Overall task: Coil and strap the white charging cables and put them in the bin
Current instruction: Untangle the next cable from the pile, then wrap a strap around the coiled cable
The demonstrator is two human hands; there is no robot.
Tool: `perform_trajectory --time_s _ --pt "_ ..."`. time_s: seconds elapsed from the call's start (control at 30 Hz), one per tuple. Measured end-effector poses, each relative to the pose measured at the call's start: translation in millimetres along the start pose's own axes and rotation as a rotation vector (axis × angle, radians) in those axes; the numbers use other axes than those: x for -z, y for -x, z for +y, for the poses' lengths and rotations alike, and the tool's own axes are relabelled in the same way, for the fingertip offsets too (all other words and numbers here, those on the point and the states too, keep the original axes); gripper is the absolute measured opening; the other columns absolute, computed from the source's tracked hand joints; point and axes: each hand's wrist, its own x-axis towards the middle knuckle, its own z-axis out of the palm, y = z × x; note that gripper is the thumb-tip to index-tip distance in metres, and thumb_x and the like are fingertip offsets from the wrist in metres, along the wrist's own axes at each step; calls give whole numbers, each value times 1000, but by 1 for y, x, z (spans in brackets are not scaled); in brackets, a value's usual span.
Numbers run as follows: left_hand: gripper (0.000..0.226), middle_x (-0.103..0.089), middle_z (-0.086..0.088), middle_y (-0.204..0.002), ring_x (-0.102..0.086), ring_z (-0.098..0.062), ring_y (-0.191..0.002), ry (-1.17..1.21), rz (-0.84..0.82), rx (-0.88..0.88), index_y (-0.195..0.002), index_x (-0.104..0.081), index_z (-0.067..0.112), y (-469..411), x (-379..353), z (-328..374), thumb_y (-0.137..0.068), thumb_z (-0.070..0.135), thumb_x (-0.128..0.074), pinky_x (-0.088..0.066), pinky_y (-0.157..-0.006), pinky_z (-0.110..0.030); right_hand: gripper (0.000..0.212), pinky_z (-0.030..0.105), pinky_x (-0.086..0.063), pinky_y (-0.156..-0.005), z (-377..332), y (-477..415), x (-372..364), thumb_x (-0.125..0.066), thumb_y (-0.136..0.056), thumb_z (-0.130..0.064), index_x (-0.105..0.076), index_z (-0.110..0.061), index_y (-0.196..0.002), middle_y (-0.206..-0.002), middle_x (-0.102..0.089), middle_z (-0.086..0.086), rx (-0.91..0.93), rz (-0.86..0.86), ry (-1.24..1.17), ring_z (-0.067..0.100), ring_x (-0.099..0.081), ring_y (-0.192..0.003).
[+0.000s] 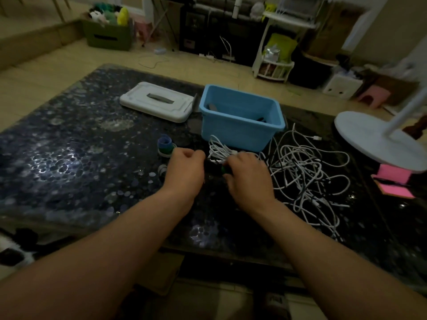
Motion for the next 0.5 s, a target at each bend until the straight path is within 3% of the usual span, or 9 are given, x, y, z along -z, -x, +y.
perform_trajectory --time_s 0.13,0.3,0.5 --pt "15 -65 -8 -89 -58 -18 -71 -33 -43 -8 -111 -61 14 9 -2 3 -101 24 -56 -49 -63 -37 17 44 -49 -71 -2 -16 -29 -76 -82 -14 -66 -11 -95 -103 -56 12 -9 -15 94 36 -56 -99" --pt "6 -70 -8 -96 -63 -18 -76 -69 -44 -36 -106 -59 20 5 -7 -2 -102 24 -57 -54 -69 -37 29 47 -51 -91 -7 -4 -25 -71 -91 -17 -64 -9 -118 -122 -55 15 -128 -56 -60 38 -52 -117" --pt "9 -72 -14 -100 -64 -22 -79 -135 -100 -92 -103 -63 18 8 -28 -7 -100 24 -57 -54 -72 -41 33 40 -49 -98 16 24 41 -70 -94 -24 -66 -14 -125 -119 -58 8 -120 102 -186 28 -55 -114"
